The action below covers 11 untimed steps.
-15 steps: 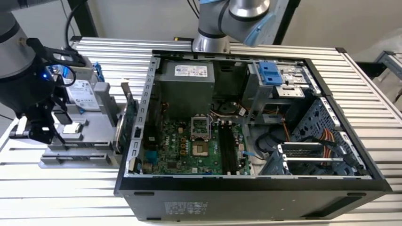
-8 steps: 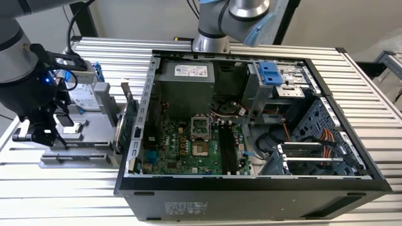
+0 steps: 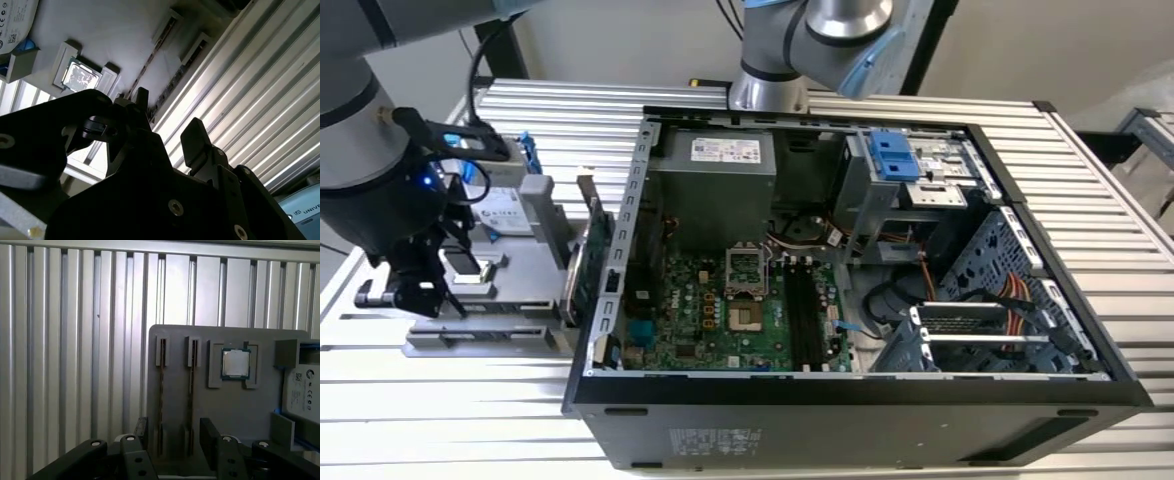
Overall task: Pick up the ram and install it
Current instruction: 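Pick up the ram and move it above insertion slot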
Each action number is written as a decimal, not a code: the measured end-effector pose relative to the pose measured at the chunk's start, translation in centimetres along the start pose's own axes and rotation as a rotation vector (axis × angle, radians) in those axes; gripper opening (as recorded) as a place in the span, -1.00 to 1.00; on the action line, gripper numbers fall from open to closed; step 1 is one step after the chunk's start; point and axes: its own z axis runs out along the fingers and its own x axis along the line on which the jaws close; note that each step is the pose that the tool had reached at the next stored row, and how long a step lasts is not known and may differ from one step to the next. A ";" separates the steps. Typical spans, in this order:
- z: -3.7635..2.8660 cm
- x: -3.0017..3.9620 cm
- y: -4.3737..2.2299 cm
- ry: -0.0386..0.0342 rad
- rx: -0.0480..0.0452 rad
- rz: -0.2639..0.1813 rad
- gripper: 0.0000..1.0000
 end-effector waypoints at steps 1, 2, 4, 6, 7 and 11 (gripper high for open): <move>0.12 0.01 0.00 0.0001 0.0000 0.000 1.00; 0.25 0.01 -0.01 0.0002 -0.0001 0.000 1.00; 0.52 0.03 -0.01 0.0003 -0.0001 0.000 1.00; 0.79 0.06 -0.01 0.0003 0.0000 0.000 1.00; 0.91 0.10 -0.02 0.0003 0.0000 0.000 1.00; 1.35 0.25 -0.02 0.0004 -0.0001 0.000 1.00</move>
